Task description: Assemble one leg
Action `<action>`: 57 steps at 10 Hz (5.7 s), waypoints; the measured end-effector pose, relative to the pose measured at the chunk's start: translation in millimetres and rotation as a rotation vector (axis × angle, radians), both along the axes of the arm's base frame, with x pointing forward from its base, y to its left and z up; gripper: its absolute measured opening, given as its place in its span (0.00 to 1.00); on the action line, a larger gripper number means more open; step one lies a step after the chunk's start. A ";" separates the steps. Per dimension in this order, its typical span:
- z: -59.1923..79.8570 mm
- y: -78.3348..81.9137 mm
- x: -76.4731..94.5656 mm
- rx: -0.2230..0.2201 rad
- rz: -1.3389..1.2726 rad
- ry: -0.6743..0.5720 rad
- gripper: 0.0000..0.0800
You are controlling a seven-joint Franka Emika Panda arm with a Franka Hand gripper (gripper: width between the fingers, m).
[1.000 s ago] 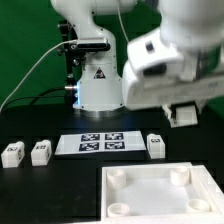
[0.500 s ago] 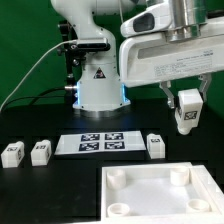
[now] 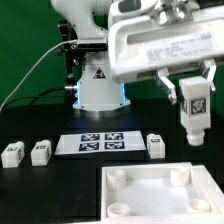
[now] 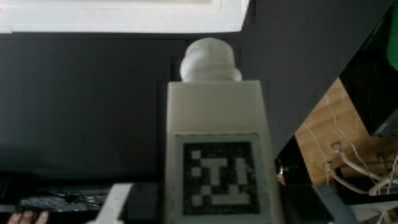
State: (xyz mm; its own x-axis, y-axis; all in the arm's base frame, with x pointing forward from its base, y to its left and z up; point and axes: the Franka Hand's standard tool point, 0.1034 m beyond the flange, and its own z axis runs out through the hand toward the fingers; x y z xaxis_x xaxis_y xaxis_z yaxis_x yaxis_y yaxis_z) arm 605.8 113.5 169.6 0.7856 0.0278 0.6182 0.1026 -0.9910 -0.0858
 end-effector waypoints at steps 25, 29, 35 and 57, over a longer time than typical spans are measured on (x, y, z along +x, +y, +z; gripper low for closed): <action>-95.9 5.1 16.7 -0.067 -0.007 0.017 0.37; -99.4 5.1 15.4 -0.069 -0.002 0.059 0.62; -100.8 4.9 14.7 -0.074 0.004 0.062 0.81; -88.9 -12.0 24.7 -0.036 -0.052 0.710 0.81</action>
Offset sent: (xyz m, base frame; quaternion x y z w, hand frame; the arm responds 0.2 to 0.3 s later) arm 0.0000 0.0000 0.0000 0.0000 0.0000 0.0000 1.0000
